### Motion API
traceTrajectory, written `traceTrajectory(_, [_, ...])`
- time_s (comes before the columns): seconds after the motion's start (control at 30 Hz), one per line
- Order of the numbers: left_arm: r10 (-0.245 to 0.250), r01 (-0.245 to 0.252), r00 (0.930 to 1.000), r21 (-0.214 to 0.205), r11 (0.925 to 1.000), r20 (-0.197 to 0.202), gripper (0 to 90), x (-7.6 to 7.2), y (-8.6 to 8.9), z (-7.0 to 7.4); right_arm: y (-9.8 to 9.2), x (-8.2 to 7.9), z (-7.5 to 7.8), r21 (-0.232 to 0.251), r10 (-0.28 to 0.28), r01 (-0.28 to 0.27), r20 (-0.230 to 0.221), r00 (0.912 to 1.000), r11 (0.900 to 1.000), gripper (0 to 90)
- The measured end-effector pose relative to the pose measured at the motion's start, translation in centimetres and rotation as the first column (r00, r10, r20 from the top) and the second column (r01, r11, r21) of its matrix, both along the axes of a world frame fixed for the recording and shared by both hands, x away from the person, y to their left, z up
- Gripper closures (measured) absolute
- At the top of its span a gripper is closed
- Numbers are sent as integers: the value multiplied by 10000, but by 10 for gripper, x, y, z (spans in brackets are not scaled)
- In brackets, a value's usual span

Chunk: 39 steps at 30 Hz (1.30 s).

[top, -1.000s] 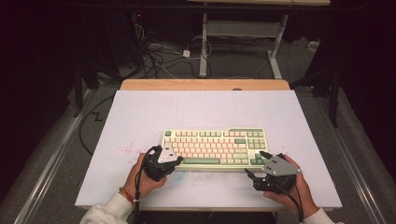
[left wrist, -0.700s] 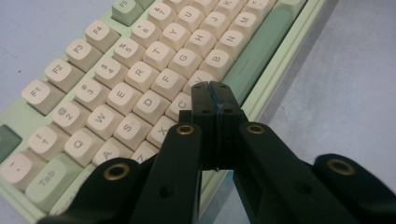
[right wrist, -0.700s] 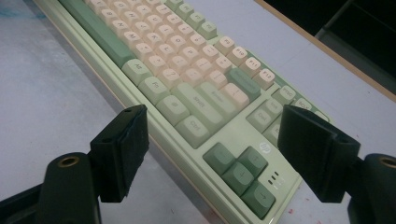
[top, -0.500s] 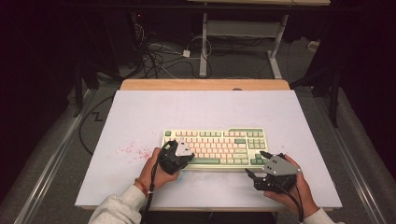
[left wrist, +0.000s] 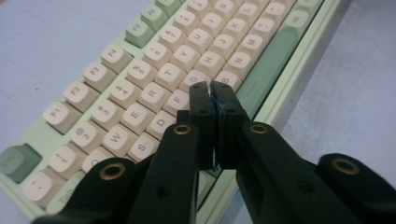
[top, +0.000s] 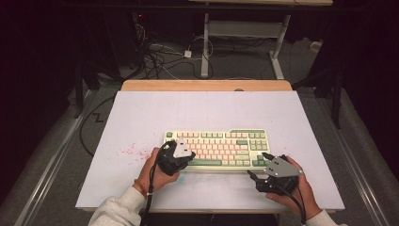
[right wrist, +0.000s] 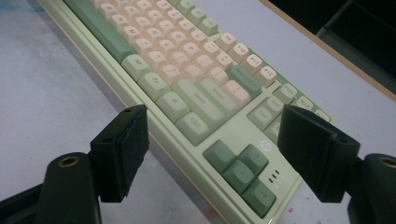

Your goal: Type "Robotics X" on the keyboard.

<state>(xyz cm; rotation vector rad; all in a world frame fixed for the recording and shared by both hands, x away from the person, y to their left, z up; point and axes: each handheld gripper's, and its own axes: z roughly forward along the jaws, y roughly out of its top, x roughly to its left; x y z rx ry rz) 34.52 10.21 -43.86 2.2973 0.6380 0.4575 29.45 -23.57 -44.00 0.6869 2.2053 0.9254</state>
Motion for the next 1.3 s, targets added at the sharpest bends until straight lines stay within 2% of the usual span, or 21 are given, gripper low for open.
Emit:
traceTrajectory(0.1, [97, -96, 9999, -151, 9998, 46, 840, 0, 5, 4, -1, 0, 1, 25, -53, 53, 13, 10000, 10000, 249])
traceTrajectory(0.3, [235, -231, 9992, -130, 9996, 312, 806, 1, 13, 9, -1, 1, 1, -9, -88, 88, 24, 10000, 10000, 250])
traceTrajectory(0.43, [411, -406, 9982, -118, 9991, 439, 751, 2, 16, 10, -1, 1, 0, -11, -98, 98, 0, 10000, 10000, 250])
traceTrajectory(0.63, [428, -424, 9961, -71, 9991, 773, 601, 1, 21, 9, -2, 1, 1, -9, -167, 167, 9, 9999, 9999, 251])
traceTrajectory(0.77, [469, -458, 9949, -142, 9989, 890, 565, 0, 23, 9, -3, 1, 1, -10, -166, 166, 31, 9999, 9999, 250])
traceTrajectory(0.83, [609, -618, 9928, 55, 9981, 1035, 521, 0, 22, 8, -3, 1, 1, -12, -180, 180, 42, 9998, 9998, 250])
traceTrajectory(0.9, [671, -678, 9917, 30, 9977, 1096, 480, -1, 22, 7, -3, 1, 2, 16, -195, 194, 43, 9998, 9998, 250])
traceTrajectory(0.97, [822, -836, 9882, 57, 9965, 1293, 397, -2, 22, 7, -4, 1, 2, 31, -195, 195, 36, 9998, 9998, 251])
traceTrajectory(1.03, [909, -904, 9855, -104, 9959, 1430, 329, -3, 24, 6, -5, 1, 2, 33, -205, 205, 39, 9998, 9998, 259])
traceTrajectory(1.13, [961, -926, 9833, -301, 9952, 1545, 213, -7, 27, 4, -6, 1, 3, 124, -218, 219, -81, 9997, 9997, 295])
traceTrajectory(1.27, [951, -912, 9812, -304, 9954, 1677, 166, -14, 33, 1, -10, 2, 5, 368, -210, 220, -255, 9995, 9991, 386])
traceTrajectory(1.3, [928, -887, 9831, -329, 9955, 1580, 162, -16, 35, -1, -10, 3, 6, 423, -211, 225, -327, 9992, 9989, 403])
